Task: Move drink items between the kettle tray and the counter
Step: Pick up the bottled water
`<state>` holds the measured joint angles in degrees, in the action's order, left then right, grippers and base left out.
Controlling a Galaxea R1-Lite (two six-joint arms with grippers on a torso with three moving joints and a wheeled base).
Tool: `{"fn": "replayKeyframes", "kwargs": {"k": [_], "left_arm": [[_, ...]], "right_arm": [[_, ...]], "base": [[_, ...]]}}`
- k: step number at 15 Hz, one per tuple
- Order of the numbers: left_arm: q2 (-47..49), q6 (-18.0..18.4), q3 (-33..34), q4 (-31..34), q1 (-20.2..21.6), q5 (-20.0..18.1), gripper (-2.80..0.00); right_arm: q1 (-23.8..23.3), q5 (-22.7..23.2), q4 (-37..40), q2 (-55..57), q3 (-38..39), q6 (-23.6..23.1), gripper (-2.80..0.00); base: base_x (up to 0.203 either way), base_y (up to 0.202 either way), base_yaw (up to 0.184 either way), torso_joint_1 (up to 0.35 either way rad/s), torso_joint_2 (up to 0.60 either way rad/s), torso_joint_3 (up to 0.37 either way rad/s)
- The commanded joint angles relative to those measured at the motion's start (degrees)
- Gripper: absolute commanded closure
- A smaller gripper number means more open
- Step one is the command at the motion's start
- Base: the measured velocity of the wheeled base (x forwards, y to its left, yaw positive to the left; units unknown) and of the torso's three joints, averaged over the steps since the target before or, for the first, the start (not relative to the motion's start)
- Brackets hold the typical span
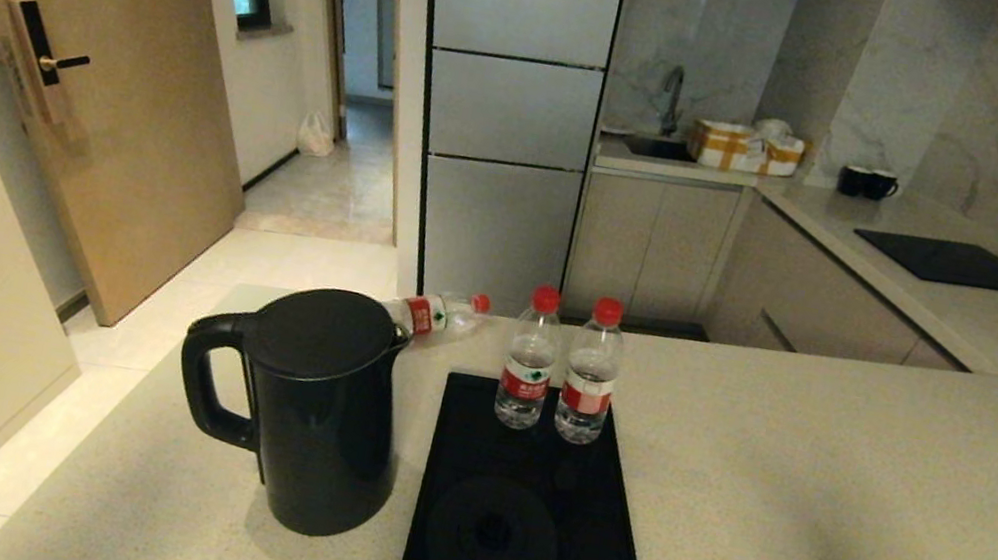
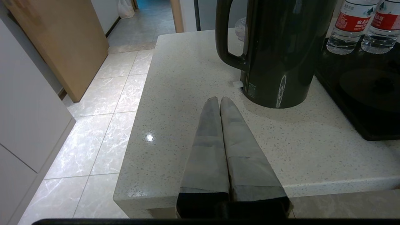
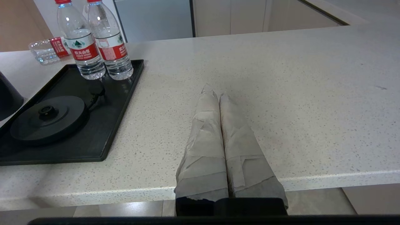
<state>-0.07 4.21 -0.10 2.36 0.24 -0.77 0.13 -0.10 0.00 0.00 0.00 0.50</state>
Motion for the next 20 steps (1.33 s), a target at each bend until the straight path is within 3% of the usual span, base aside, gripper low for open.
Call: {"fn": "replayKeyframes", "kwargs": {"k": [1,6,8,10,11,16,18,20], "left_arm": [[0.1,0.0,0.0,0.0,0.0,0.0,0.00],[0.0,0.0,-0.1,0.0,0.0,0.0,0.00],[0.0,0.0,-0.1,0.0,0.0,0.0,0.00],[0.0,0.0,-0.1,0.0,0.0,0.0,0.00],[0.0,0.0,-0.1,0.0,0.0,0.0,0.00],[0.0,0.0,-0.1,0.0,0.0,0.0,0.00],[0.1,0.0,0.0,0.0,0.0,0.0,0.00],[0.0,0.0,-0.1,0.0,0.0,0.0,0.00]], "right_arm": [[0.0,0.0,0.0,0.1,0.0,-0.1,0.00],[0.0,-0.3,1.3,1.7,-2.1,0.5,0.00],[0.0,-3.2,7.4,8.2,-13.0,1.1,0.00],[0.2,-6.2,16.4,18.9,-28.9,2.0,0.00],[0.5,-5.9,19.1,25.3,-33.9,2.5,0.00],[1.7,5.7,18.5,45.8,-36.8,3.4,0.00],[2.8,8.3,14.3,53.1,-36.2,3.2,0.00],[4.1,9.9,7.5,67.3,-35.3,2.9,0.00]], "base": [[0.000,0.000,0.000,0.000,0.00,0.000],[0.000,0.000,0.000,0.000,0.00,0.000],[0.000,0.000,0.000,0.000,0.00,0.000],[0.000,0.000,0.000,0.000,0.00,0.000],[0.000,0.000,0.000,0.000,0.00,0.000],[0.000,0.000,0.000,0.000,0.00,0.000],[0.000,0.000,0.000,0.000,0.00,0.000],[0.000,0.000,0.000,0.000,0.00,0.000]]}}
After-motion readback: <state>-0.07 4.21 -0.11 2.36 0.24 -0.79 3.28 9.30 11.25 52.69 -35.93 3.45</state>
